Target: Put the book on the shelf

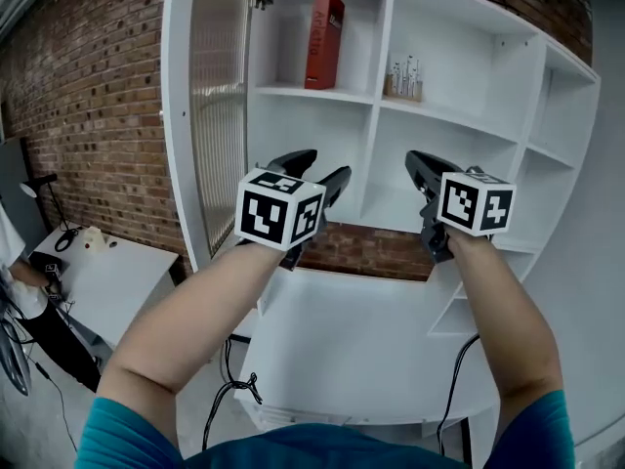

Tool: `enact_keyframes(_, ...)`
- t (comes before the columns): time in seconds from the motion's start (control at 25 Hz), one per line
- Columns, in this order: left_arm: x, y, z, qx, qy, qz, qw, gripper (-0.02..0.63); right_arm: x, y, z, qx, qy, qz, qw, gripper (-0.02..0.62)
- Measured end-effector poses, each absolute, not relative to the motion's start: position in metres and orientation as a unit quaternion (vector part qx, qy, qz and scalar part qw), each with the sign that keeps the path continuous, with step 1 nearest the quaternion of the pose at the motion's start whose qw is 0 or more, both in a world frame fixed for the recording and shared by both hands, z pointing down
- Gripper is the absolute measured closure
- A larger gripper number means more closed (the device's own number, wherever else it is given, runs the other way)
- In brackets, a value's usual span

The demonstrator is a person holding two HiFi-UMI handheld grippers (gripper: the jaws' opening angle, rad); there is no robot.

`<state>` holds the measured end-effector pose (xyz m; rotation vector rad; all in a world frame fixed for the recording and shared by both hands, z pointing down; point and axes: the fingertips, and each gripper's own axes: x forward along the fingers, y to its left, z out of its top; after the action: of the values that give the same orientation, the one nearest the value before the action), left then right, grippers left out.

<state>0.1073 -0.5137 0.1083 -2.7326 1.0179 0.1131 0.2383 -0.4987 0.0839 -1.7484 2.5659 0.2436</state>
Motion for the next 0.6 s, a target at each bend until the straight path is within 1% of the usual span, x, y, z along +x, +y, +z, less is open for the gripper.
enact_keyframes(0.2, 0.1, -0.482, 0.19, -0.943, 0.318, 0.015, 0.1, 0.36, 0.223, -0.475, 0.132, -0.545, 0.836, 0.073, 0.004, 0.574)
enact_keyframes(0.32, 0.091, -0.475, 0.239, -0.947, 0.311, 0.003, 0.081, 0.395, 0.221, -0.467, 0.166, -0.543, 0.837, 0.068, 0.003, 0.574)
enact_keyframes(0.6, 0.063, -0.487, 0.321, -0.948, 0.316, 0.003, 0.041, 0.482, 0.227, -0.466, 0.242, -0.539, 0.841, 0.034, -0.008, 0.574)
